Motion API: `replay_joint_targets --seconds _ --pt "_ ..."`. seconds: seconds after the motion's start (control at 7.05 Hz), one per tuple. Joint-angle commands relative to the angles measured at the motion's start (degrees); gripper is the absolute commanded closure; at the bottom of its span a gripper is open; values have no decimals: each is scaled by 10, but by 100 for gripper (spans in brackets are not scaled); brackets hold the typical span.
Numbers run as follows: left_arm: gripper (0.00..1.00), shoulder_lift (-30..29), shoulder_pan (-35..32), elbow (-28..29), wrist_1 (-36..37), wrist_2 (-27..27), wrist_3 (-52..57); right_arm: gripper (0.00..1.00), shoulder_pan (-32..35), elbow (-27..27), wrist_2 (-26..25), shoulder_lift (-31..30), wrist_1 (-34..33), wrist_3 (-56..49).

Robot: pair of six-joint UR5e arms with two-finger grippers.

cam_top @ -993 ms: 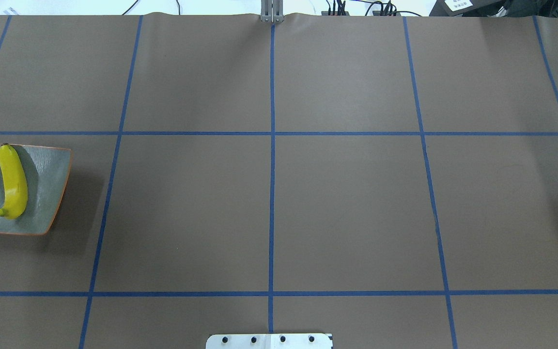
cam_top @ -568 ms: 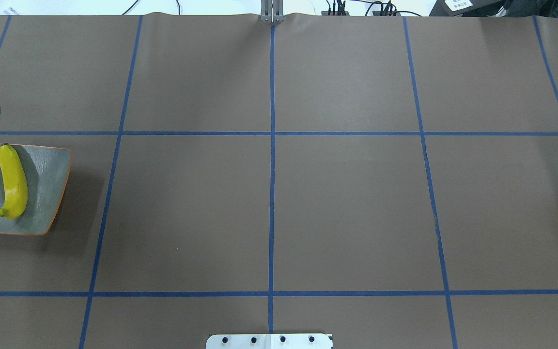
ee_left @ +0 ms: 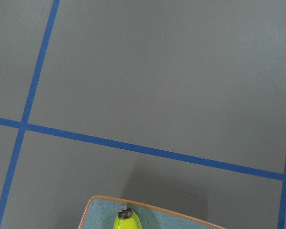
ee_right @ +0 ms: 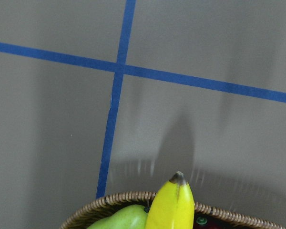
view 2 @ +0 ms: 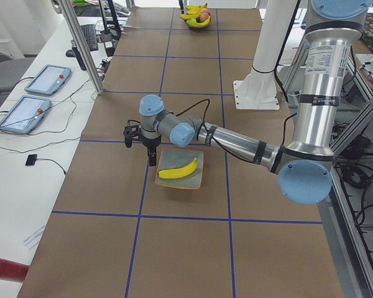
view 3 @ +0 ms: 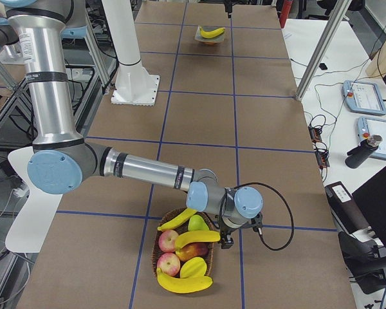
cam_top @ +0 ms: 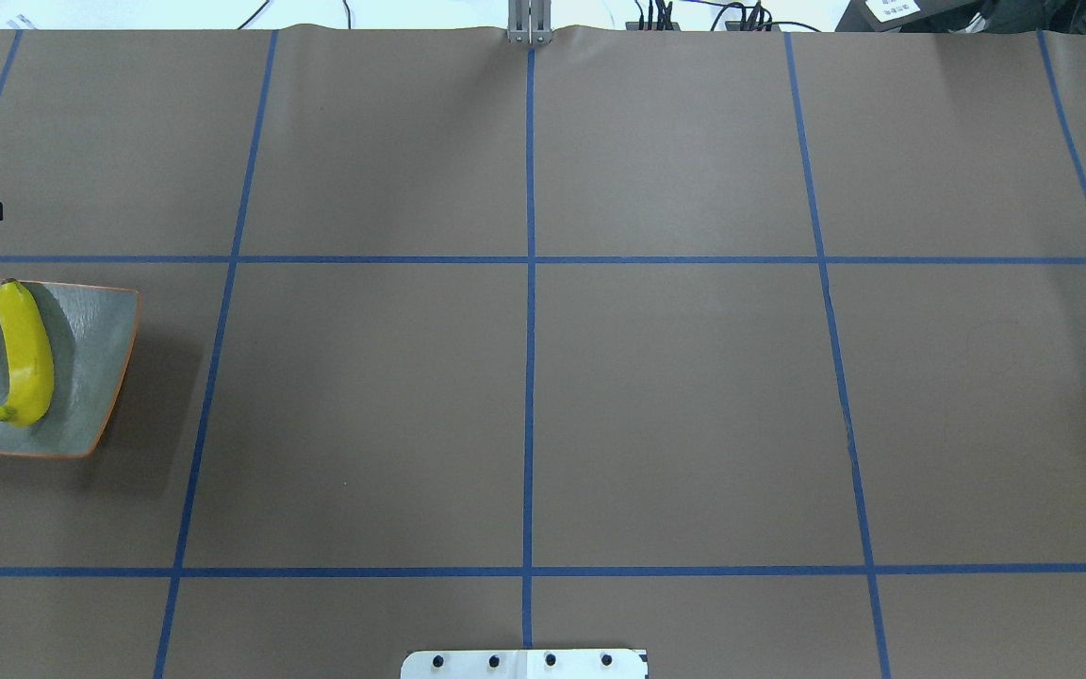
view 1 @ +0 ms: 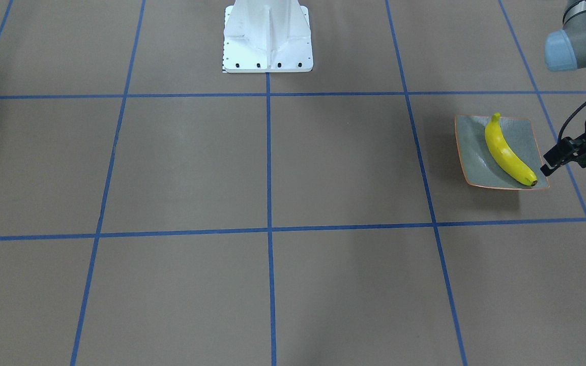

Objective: Transfer all bananas from basket to plate

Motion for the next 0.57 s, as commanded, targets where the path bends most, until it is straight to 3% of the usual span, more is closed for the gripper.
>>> replay_joint_targets --seconds 0.0,0.43 --pt "0 0 0 0 -1 -1 0 1 -4 -23 1 1 0 11" --pt "0 -2 0 -2 -2 0 0 1 -18 -34 1 -1 0 10"
